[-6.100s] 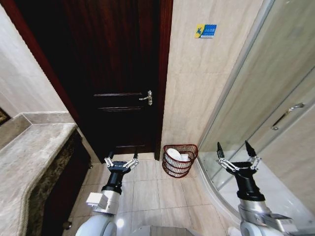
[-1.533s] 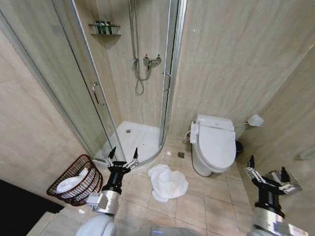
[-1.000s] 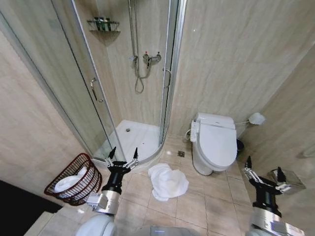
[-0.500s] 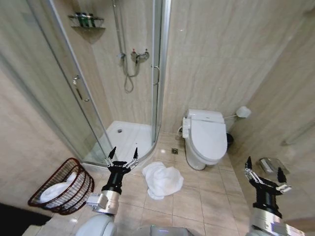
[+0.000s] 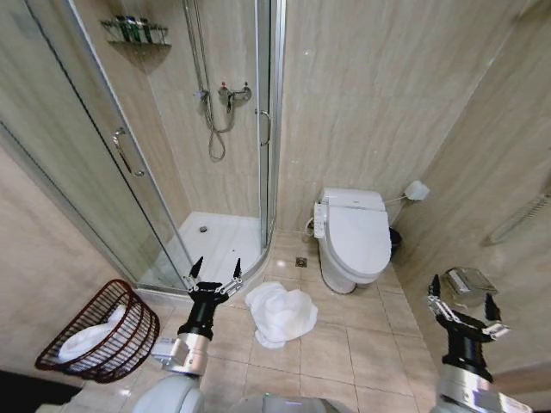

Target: Discard the used towel into the hamper.

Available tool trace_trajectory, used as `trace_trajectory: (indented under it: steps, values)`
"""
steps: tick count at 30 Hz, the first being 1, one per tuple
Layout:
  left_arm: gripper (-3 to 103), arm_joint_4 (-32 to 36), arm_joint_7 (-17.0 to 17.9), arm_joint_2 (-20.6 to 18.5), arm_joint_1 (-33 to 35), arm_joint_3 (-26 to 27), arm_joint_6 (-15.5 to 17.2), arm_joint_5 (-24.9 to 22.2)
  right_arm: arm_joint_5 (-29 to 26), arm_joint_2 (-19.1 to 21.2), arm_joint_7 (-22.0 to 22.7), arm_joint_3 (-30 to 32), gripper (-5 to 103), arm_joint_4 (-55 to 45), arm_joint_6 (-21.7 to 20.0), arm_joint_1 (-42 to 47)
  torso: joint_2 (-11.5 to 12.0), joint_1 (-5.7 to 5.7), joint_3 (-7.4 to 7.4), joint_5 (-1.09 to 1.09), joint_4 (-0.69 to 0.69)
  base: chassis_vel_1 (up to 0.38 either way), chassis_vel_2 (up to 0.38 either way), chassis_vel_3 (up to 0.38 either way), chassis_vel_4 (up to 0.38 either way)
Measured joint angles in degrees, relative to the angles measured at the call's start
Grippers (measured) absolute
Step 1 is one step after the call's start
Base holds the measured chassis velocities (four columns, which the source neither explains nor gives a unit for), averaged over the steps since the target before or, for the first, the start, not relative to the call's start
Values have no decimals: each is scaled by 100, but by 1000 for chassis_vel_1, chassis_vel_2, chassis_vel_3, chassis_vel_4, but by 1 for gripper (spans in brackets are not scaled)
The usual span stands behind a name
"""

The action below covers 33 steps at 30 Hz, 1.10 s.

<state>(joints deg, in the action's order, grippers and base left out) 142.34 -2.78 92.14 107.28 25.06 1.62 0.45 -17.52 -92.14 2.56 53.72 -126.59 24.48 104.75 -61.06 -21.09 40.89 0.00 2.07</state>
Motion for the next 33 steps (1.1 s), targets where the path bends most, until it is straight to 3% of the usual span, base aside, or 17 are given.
trace_trajectory:
  steps: [16, 23, 33]
  values:
    - [100, 0, 0, 0, 0, 0, 0, 0, 4, 0, -209, -19, 100, 226, 9, 24, 447, 195, -252, 0, 0, 0, 0, 0, 0]
    - [100, 0, 0, 0, 0, 0, 0, 0, -273, 0, -753, -136, 100, 785, -254, -99, 667, 293, -374, 1, 1, 0, 0, 0, 0]
    - [100, 0, 0, 0, 0, 0, 0, 0, -351, 0, -1007, -262, 100, 928, -187, -200, 912, 400, -511, 0, 0, 0, 0, 0, 0]
